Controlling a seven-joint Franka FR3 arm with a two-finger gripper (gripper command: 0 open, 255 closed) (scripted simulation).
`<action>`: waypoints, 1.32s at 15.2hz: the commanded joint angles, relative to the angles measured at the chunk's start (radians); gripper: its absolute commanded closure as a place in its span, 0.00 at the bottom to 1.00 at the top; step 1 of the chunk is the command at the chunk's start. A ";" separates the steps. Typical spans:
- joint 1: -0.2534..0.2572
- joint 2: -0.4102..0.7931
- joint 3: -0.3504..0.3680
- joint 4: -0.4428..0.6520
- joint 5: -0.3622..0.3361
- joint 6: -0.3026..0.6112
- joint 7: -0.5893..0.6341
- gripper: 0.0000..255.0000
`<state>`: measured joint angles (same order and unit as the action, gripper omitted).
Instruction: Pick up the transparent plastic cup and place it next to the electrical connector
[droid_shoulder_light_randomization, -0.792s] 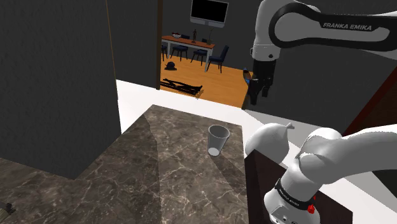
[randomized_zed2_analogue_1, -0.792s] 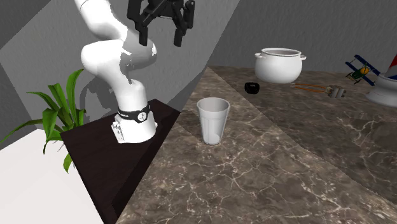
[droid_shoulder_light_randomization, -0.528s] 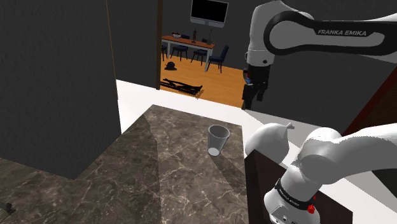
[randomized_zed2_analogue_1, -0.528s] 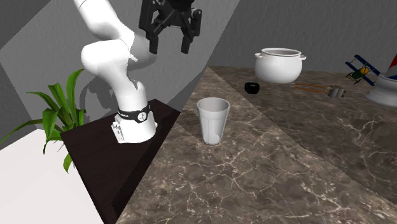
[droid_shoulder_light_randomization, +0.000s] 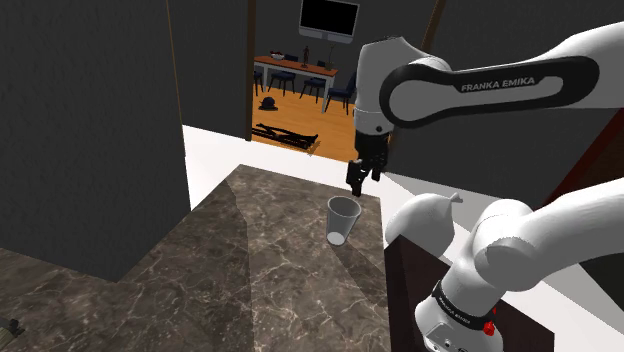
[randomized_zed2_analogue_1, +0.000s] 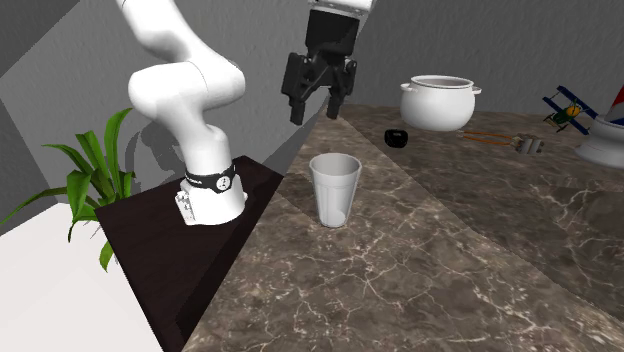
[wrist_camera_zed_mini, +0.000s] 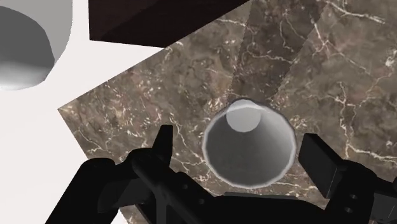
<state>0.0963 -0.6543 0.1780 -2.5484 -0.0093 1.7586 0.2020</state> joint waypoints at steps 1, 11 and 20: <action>0.014 0.045 0.032 -0.017 0.013 0.073 0.029 0.00; 0.037 0.210 0.120 -0.063 0.021 0.304 0.114 0.00; 0.033 0.231 0.124 -0.098 0.017 0.360 0.118 0.00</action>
<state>0.1291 -0.4230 0.3014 -2.6458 0.0074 2.1180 0.3197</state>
